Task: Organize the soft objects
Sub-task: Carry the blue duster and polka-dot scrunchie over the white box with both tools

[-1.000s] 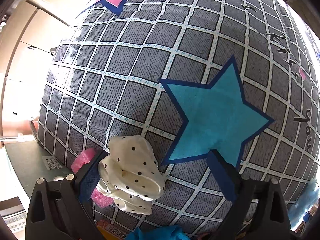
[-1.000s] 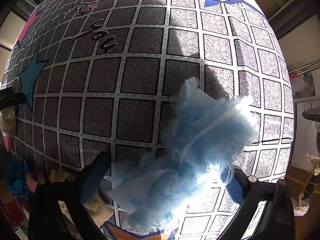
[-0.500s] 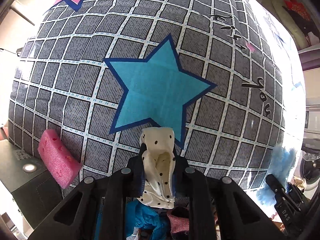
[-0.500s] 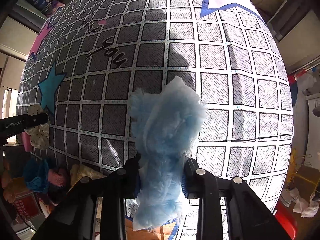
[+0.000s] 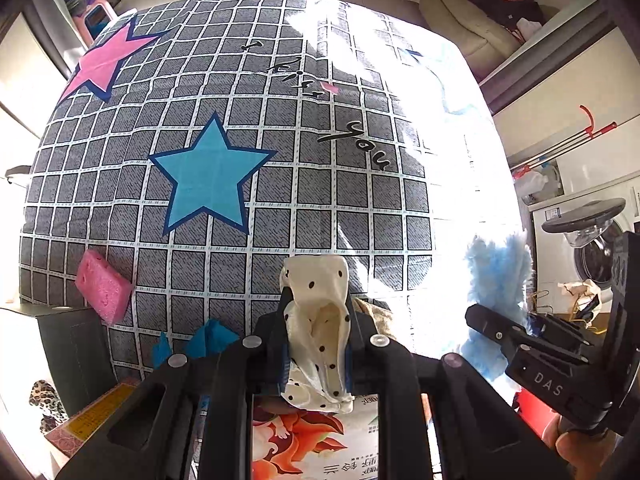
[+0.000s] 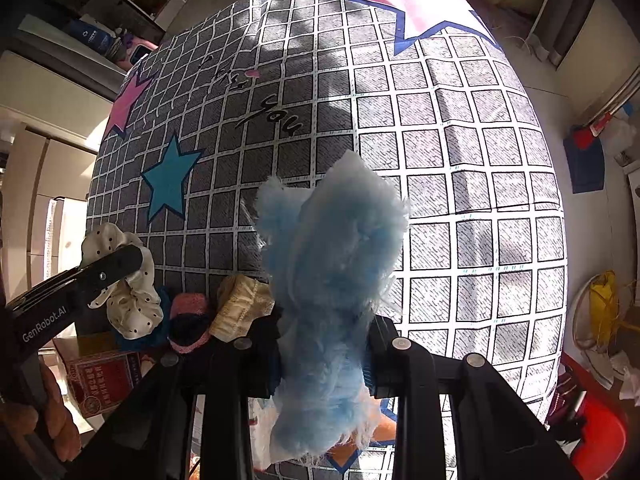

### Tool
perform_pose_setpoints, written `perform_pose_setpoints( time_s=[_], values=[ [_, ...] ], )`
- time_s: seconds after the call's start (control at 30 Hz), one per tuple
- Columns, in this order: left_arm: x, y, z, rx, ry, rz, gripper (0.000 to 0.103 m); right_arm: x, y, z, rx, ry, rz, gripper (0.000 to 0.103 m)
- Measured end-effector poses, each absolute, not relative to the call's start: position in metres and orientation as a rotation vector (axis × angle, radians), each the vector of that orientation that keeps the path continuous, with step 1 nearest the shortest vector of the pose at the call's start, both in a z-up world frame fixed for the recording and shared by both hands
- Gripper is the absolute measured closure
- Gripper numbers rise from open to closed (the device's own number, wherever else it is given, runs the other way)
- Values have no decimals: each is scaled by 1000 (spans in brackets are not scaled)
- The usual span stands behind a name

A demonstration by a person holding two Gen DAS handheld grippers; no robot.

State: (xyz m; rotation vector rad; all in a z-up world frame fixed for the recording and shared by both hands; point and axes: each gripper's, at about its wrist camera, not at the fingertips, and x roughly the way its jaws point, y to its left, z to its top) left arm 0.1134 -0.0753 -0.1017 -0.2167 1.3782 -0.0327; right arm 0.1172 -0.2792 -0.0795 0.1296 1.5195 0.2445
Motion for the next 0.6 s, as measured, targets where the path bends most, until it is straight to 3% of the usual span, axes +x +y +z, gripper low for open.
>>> perform_pose_setpoints(
  time_s=[0.27,0.6],
  values=[
    [53,-101,-52,-139,1329,-161,82,71,-259,-47,136,1511,261,71],
    [-3,-66,-1,-127,1238,-145,82,27,-222,-19,130,1502,305,71]
  ],
)
